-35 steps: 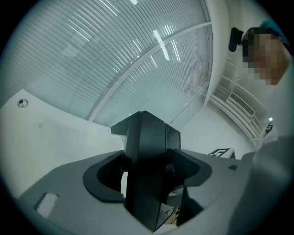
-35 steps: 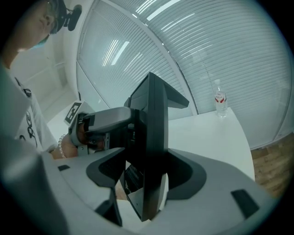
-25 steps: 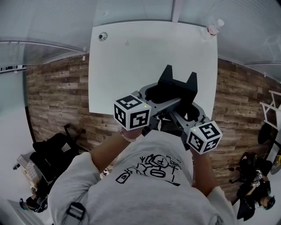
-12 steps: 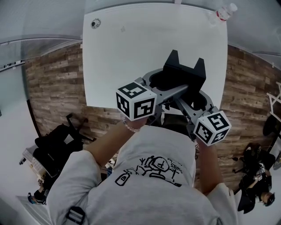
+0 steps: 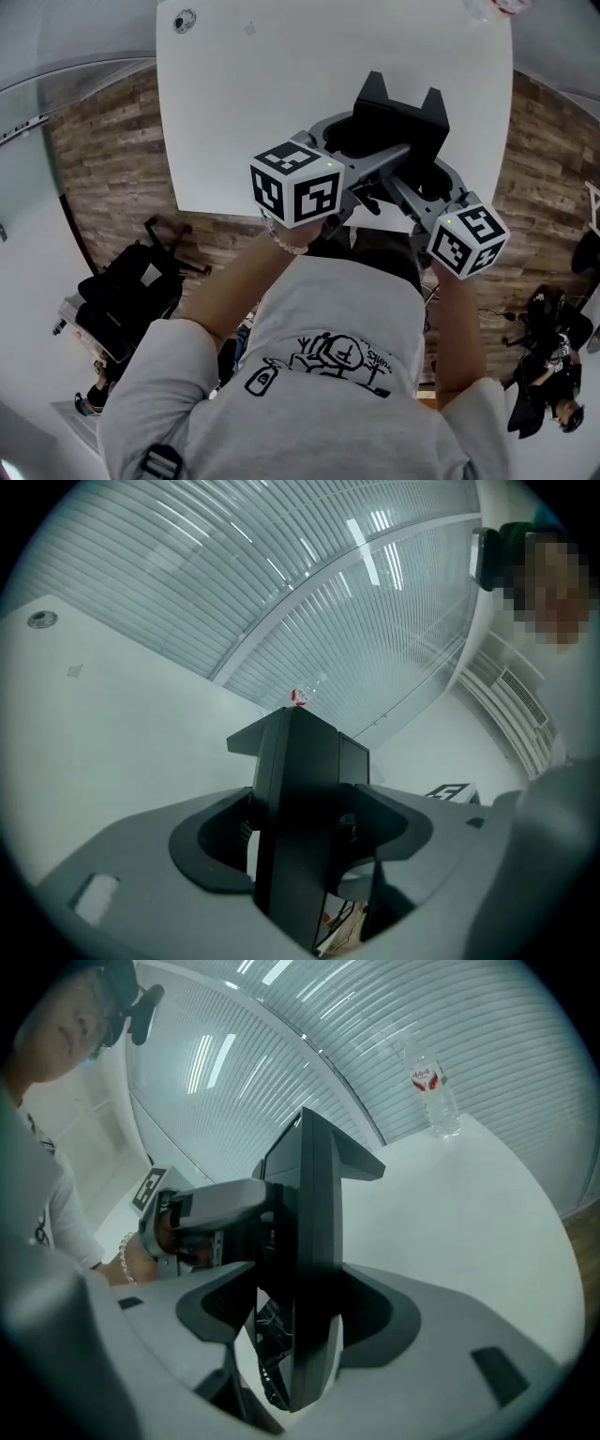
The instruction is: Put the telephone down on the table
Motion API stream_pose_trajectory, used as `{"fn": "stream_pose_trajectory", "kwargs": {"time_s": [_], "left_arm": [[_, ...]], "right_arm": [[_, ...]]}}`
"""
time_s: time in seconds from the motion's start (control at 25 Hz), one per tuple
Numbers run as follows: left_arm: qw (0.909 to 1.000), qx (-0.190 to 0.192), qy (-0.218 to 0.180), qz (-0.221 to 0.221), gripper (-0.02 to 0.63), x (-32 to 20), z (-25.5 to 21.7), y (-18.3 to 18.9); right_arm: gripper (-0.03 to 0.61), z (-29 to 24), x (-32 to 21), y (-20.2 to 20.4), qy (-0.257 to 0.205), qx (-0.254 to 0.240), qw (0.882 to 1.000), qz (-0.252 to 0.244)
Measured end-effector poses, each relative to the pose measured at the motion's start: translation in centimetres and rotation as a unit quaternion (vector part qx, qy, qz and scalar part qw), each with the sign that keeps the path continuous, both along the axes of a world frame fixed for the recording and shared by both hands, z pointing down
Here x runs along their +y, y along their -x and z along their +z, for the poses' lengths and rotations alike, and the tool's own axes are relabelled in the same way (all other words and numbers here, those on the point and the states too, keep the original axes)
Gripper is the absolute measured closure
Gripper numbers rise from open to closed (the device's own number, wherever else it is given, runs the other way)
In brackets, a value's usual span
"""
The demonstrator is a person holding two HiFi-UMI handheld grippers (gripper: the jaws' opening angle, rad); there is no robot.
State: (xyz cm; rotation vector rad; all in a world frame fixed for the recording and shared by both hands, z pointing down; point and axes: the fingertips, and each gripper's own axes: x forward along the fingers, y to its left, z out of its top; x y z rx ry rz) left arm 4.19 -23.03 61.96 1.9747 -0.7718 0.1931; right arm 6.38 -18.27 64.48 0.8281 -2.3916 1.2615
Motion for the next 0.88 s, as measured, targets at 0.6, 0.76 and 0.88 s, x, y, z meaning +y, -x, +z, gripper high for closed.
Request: {"fn": "stream_pose_trajectory", "kwargs": {"time_s": [0.6, 0.76, 0.88], "left_arm": [[0.9991, -0.012, 0.038, -0.017, 0.278, -3.0, 8.6, 1.0], [0.9987, -0.017, 0.044, -0.02, 0.282, -3.6, 10.1, 1.0], [0.9985, -0.023, 0.045, -0.019, 0.287, -3.8, 10.4, 0.7]], "right_arm": [[0.322, 8.3, -2.8, 0.9, 0.051, -0.011, 0.998, -0.018], [0.323, 9.5, -3.4, 0.8, 0.063, -0.024, 0.998, -0.013], [0.322, 9.7, -3.6, 0.7, 0.07, -0.034, 0.997, -0.008]]}}
